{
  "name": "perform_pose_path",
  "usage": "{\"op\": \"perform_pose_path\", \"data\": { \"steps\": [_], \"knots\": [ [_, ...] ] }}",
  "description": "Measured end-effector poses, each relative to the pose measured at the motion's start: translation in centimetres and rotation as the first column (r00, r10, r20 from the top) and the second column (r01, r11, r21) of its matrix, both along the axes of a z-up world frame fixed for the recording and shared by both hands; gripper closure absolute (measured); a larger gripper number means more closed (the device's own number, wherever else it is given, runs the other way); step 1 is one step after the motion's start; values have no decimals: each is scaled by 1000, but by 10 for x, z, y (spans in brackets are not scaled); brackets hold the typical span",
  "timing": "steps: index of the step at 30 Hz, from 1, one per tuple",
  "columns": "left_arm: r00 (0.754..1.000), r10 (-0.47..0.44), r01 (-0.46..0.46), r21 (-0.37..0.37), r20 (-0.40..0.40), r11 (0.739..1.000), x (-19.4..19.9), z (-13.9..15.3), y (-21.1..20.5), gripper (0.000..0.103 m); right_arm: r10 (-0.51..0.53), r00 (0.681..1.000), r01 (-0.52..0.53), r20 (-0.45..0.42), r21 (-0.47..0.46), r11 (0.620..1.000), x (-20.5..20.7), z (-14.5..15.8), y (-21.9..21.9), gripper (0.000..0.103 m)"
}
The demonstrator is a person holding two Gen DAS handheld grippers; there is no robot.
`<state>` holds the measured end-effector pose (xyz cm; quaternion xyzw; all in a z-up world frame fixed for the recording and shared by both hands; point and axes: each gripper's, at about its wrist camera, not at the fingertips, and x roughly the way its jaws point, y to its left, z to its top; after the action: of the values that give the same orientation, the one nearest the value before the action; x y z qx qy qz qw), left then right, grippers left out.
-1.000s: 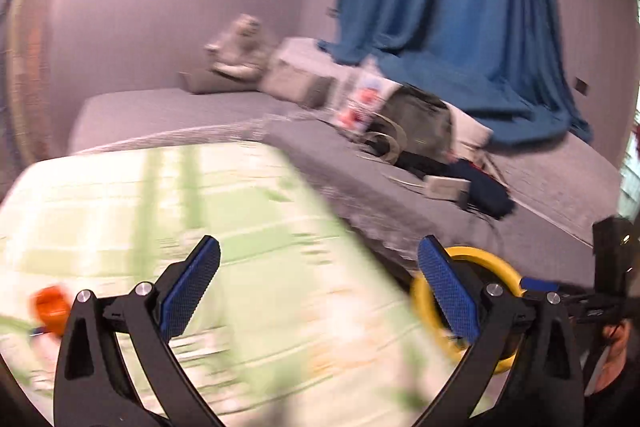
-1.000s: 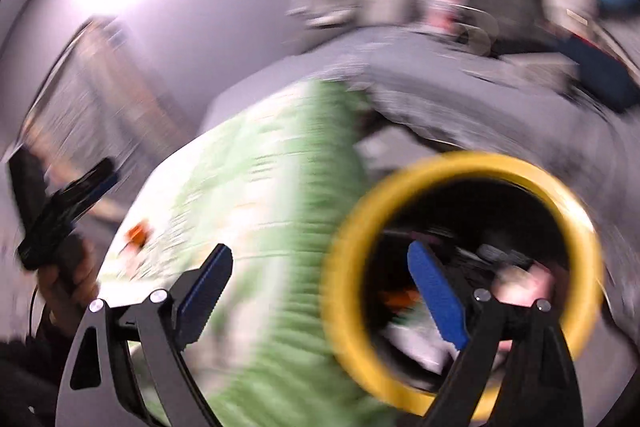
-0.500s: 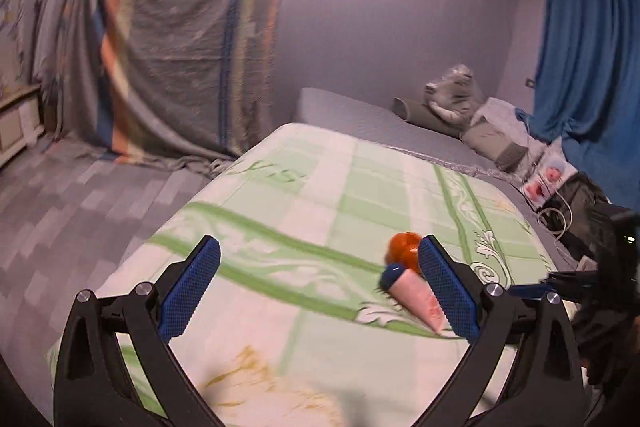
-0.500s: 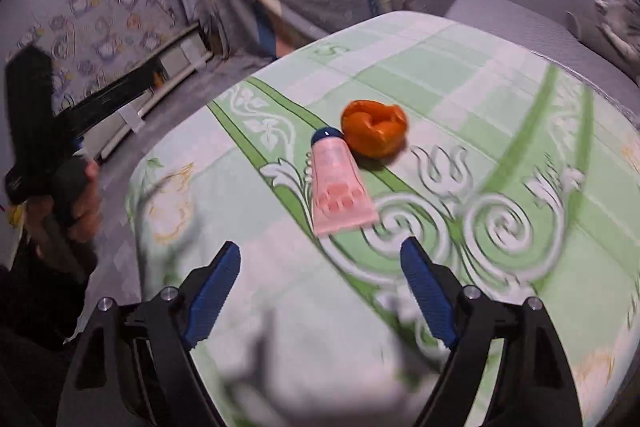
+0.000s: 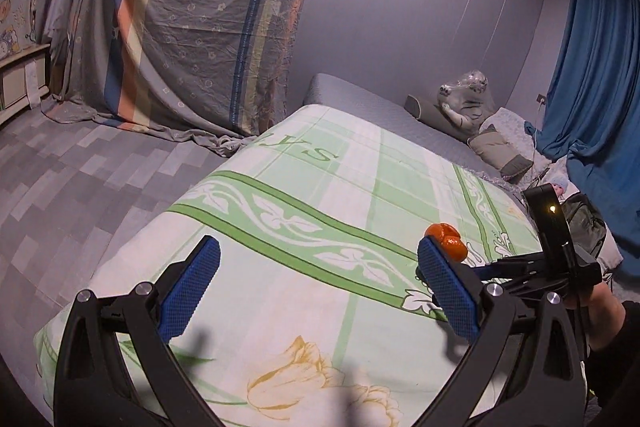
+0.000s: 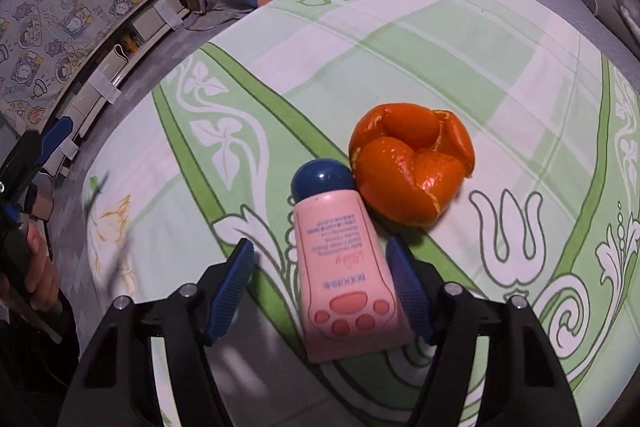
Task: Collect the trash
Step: 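Return to the mattress and grasp the pink lotion tube with the right gripper, then grasp the orange peel with the left gripper while the right gripper holds the tube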
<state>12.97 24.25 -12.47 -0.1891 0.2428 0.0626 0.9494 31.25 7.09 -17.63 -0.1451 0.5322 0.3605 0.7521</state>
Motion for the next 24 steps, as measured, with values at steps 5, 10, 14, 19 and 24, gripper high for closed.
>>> {"op": "perform_pose_path", "data": {
  "steps": [5,10,14,19,24],
  "knots": [
    [999,-27,31,71,-45,997,16,-4,-9,8,-20,1000,20,14,-18,1000,3,0,-8,62],
    [982,-167,178,143,-86,974,47,2,-40,8,-40,997,47,-68,108,993,-16,20,-56,62],
    [938,-312,338,209,-148,917,84,0,-81,8,-123,982,152,-140,223,963,-41,35,-130,62],
    [871,-400,463,203,-284,863,147,-24,-122,8,-209,965,252,-161,328,910,-79,54,-202,62],
    [811,-442,531,165,-383,831,194,-45,-140,8,-257,955,295,-147,401,867,-105,70,-237,62]
  ]
}}
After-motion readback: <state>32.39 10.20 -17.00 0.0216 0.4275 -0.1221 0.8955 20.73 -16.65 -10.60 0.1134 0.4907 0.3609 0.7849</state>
